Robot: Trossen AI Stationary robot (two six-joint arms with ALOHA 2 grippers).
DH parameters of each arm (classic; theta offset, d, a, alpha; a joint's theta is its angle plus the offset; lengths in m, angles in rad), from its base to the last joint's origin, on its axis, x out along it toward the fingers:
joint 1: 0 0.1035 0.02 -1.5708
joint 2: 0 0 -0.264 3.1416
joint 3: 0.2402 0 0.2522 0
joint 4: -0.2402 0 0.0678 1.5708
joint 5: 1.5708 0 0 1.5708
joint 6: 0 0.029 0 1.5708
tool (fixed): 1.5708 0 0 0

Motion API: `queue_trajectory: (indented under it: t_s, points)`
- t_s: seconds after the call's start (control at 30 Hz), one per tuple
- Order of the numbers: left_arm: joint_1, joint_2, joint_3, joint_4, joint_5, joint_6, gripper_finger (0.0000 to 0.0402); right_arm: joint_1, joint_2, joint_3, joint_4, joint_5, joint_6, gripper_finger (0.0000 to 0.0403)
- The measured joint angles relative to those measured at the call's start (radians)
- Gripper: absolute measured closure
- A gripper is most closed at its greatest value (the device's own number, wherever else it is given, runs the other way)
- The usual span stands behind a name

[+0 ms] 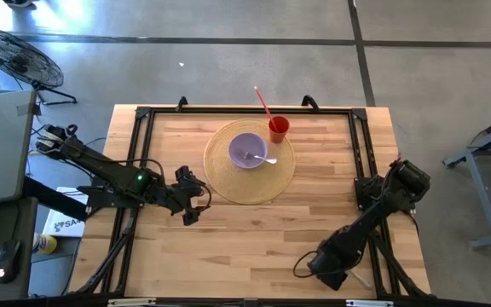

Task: Pick & Place Utensil
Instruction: Put the silver spoon into the violet bowl on the table placemat

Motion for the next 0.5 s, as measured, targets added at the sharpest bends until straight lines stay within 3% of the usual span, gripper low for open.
queue_trajectory:
  t_s: [0.17,0.5]
  points:
    - [0.000,0.000,0.000,0.000,0.000,0.000,0.0023,-0.001,-0.002,-0.033,0.044,0.006,0.031,0.0239]
    - [0.000,0.000,0.000,0.000,0.000,0.000,0.0023,-0.014,-0.004,-0.032,0.032,0.070,0.025,0.0389]
